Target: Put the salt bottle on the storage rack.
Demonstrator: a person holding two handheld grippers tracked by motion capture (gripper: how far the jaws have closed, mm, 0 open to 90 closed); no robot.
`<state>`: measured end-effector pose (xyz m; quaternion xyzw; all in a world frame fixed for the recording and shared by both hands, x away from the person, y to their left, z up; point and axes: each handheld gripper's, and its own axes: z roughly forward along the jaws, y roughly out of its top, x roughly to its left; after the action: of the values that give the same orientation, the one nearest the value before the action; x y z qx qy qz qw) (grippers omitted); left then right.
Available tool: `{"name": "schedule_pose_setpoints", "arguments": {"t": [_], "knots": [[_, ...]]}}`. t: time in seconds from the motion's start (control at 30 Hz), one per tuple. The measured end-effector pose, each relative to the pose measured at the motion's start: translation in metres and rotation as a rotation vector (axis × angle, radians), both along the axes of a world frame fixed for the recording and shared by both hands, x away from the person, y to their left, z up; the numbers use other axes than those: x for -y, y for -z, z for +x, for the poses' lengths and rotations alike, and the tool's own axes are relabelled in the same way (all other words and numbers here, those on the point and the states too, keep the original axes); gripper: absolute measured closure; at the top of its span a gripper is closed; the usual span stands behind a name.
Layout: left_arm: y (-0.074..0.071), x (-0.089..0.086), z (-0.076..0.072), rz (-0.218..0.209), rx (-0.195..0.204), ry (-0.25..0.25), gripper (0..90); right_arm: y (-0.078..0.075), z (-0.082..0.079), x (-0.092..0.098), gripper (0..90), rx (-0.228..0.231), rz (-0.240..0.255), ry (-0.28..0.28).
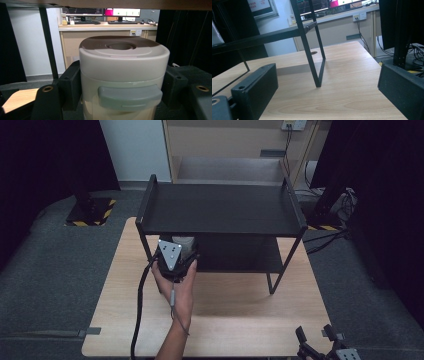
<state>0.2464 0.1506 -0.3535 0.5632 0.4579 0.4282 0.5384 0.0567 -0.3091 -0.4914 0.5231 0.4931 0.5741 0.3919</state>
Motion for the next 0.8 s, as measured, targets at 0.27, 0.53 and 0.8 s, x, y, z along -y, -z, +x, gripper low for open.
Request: {"name": "schedule_pose_setpoints", "arguments": {"t": [0.27,0.53,0.8], "knots": [[0.0024,0.0035,0.0035,0.014,-0.002,-0.005,30.2,0.0000,0.0009,0.0006,3.0,-0.003,-0.001,0.003],[0.0041,0.0049,0.0041,0.014,0.004,-0.010,30.2,0.0008,0.0025,-0.0001,3.0,-0.006,-0.003,-0.002],[0.0051,0.0051,0.0049,0.014,0.007,-0.010,30.1,0.0007,0.0025,-0.0002,2.9,-0.005,0.000,-0.005]]}}
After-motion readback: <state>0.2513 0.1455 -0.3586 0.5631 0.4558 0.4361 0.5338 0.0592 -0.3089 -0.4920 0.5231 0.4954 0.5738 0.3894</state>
